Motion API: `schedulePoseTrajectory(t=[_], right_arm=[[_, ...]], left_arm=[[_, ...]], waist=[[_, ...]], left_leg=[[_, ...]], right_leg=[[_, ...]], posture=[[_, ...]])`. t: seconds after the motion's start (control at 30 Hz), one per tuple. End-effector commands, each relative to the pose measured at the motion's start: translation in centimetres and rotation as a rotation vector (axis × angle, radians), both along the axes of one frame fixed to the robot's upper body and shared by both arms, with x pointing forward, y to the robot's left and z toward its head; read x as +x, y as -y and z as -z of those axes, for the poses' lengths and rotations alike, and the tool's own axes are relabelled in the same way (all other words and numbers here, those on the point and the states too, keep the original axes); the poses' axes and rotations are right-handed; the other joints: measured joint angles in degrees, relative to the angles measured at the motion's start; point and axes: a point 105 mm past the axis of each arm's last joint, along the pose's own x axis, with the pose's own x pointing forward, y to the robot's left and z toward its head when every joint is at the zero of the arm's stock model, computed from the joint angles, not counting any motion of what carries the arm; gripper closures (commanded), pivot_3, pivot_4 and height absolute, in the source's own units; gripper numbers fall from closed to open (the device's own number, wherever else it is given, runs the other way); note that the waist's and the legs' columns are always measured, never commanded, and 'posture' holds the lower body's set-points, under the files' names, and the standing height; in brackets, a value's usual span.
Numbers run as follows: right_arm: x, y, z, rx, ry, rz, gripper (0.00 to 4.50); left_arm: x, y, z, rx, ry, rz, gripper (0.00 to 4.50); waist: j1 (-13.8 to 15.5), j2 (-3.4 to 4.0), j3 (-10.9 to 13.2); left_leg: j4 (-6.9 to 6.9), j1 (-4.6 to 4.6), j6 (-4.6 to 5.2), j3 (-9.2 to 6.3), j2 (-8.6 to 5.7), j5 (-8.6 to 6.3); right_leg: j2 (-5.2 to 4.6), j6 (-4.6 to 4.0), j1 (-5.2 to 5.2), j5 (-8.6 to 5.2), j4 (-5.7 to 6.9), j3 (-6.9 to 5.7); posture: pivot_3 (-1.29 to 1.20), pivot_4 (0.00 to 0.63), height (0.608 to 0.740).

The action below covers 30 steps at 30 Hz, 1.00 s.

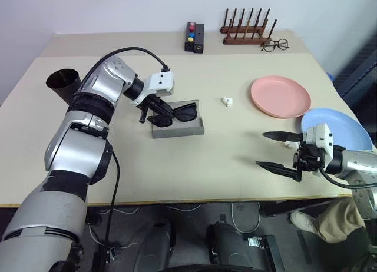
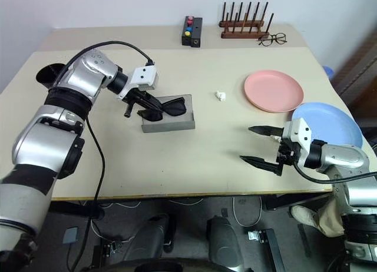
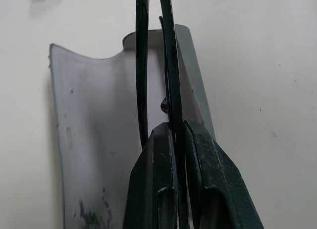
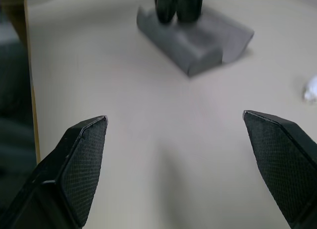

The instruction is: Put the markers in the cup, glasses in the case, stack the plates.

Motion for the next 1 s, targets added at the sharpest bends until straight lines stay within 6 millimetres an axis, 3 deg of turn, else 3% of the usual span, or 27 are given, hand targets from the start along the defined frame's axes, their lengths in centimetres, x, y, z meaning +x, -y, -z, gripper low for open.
schedulePoseTrajectory(t=[0.03, 0.33, 0.97, 1.0], right_arm=[[0.0, 0.2, -3.1, 0.074, 0.093, 0.008, 0.0], [-1.5, 1.3, -3.9, 0.068, 0.081, 0.009, 0.0], [-1.6, 1.4, -4.2, 0.059, 0.095, 0.026, 0.0], [-1.6, 1.4, -4.2, 0.06, 0.095, 0.026, 0.0]], left_arm=[[-0.1, -0.4, 0.2, 0.014, -0.003, 0.005, 4.48], [-0.2, -1.4, 1.1, 0.046, -0.025, -0.016, 4.48], [0.3, -1.7, 1.2, 0.098, 0.004, -0.038, 4.48], [0.2, -1.7, 1.3, 0.1, 0.0, -0.034, 3.71]], waist=[[0.0, 0.0, 0.0], [0.0, -0.01, 0.0], [-0.1, -0.01, 0.0], [-0.1, -0.01, 0.0]], left_leg=[[0.0, 0.0, 0.0, 0.0, 0.0, 0.0], [0.02, -0.04, 0.02, 0.0, 0.0, -0.01], [0.0, -0.03, 0.02, 0.0, 0.01, -0.01], [0.0, -0.03, 0.02, 0.0, 0.01, -0.01]], right_leg=[[0.0, 0.0, -0.01, 0.0, 0.0, 0.0], [-0.01, 0.01, -0.02, 0.0, 0.0, 0.0], [0.0, 0.01, -0.02, 0.0, 0.0, 0.0], [0.0, 0.01, -0.02, 0.0, 0.0, 0.0]], posture=[[0.0, 0.15, 0.74], [0.0, 0.15, 0.74], [0.0, 0.15, 0.74], [0.0, 0.15, 0.74]])
